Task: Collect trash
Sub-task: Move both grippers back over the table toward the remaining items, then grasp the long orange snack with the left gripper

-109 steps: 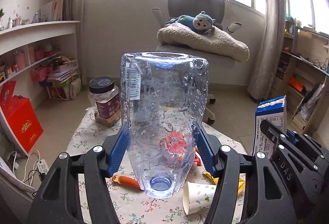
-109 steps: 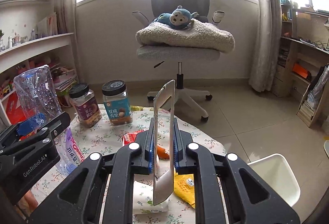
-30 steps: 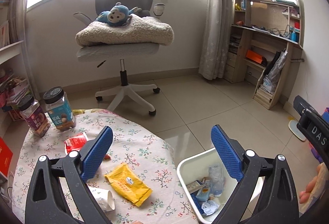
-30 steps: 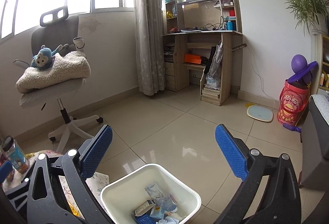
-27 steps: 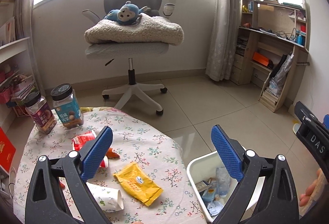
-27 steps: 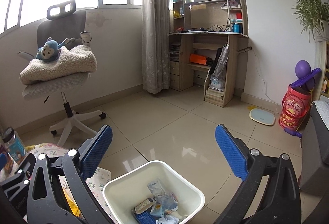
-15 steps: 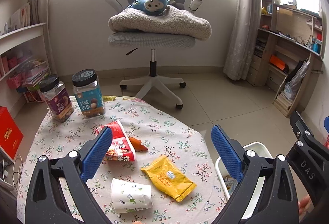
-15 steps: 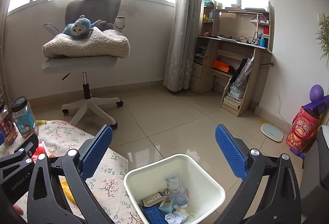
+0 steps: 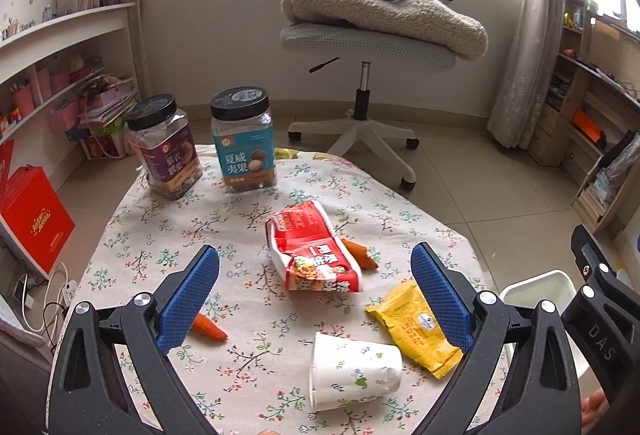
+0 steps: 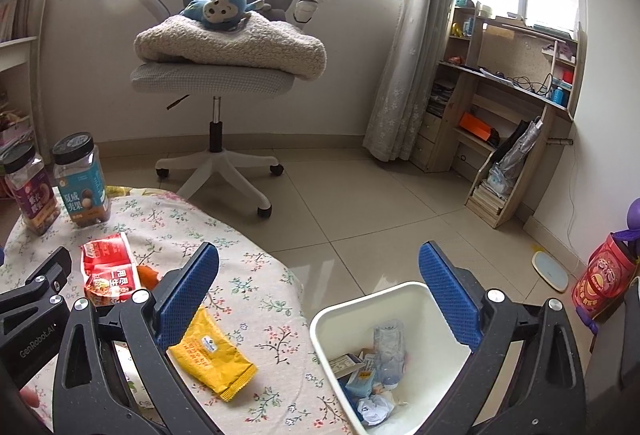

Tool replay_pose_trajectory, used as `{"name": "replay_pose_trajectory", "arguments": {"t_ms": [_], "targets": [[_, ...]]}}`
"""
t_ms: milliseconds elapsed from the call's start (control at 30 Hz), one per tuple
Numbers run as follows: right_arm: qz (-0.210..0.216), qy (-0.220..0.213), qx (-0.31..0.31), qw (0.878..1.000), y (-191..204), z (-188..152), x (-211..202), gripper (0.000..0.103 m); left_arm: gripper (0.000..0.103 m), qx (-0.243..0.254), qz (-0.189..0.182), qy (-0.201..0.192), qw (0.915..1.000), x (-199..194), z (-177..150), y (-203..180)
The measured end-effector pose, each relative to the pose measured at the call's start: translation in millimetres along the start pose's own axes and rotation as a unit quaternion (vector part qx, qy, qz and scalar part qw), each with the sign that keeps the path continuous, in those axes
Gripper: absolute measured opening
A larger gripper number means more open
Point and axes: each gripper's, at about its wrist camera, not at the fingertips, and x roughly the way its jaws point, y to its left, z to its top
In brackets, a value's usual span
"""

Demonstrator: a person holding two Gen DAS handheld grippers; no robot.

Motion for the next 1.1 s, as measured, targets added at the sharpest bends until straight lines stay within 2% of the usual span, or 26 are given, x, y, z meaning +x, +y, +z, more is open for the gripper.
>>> {"name": "replay_pose_trajectory", "arguments": {"t_ms": [133, 233, 300, 433, 567, 700, 767, 800, 867, 933, 1000, 1033, 1100], "targets": [[0.022, 0.017, -0.009, 1.000, 22.1, -0.8, 5.4, 0.096, 0.094, -0.023, 0.040, 0.035, 0.9983, 25.4, -4.2, 33.2], [0.033, 0.024, -0.017, 0.999, 36.8, -1.0, 7.7, 0.096, 0.094, -0.055, 0.071, 0.082, 0.9926, 52.3, -11.8, 62.2], [0.039, 0.029, -0.022, 0.999, 45.8, -2.1, 9.4, 0.096, 0.094, -0.088, 0.081, 0.124, 0.9851, 71.4, -20.1, 82.2], [0.048, 0.043, -0.038, 0.997, 60.4, -3.4, 15.6, 0.096, 0.094, -0.143, 0.098, 0.208, 0.9625, 107.9, -44.9, 111.5], [0.054, 0.060, -0.048, 0.996, 69.4, -4.8, 24.3, 0.096, 0.094, -0.186, 0.098, 0.259, 0.9426, 133.2, -64.2, 128.1], [0.057, 0.077, -0.049, 0.994, 74.1, -5.7, 33.7, 0.096, 0.094, -0.193, 0.096, 0.289, 0.9328, 149.5, -73.9, 132.4], [0.059, 0.084, -0.051, 0.993, 76.4, -6.0, 37.8, 0.096, 0.093, -0.187, 0.100, 0.283, 0.9353, 149.7, -74.8, 132.3], [0.060, 0.088, -0.052, 0.993, 77.8, -6.2, 40.0, 0.096, 0.089, -0.179, 0.096, 0.280, 0.9383, 149.7, -74.0, 130.8], [0.063, 0.095, -0.056, 0.992, 81.8, -6.8, 44.2, 0.096, 0.072, -0.149, 0.100, 0.269, 0.9463, 148.7, -71.1, 126.3], [0.071, 0.108, -0.060, 0.990, 88.1, -7.8, 50.1, 0.096, 0.048, -0.118, 0.096, 0.259, 0.9537, 145.4, -70.9, 122.5], [0.086, 0.123, -0.061, 0.987, 95.3, -9.5, 56.9, 0.096, 0.040, -0.105, 0.077, 0.257, 0.9576, 142.3, -72.0, 121.5], [0.099, 0.134, -0.063, 0.984, 100.5, -10.4, 60.6, 0.096, 0.029, -0.102, 0.065, 0.257, 0.9589, 139.8, -71.8, 122.2], [0.133, 0.157, -0.065, 0.976, 112.6, -13.2, 68.1, 0.096, 0.023, -0.105, 0.045, 0.258, 0.9593, 133.5, -69.1, 125.7]]}}
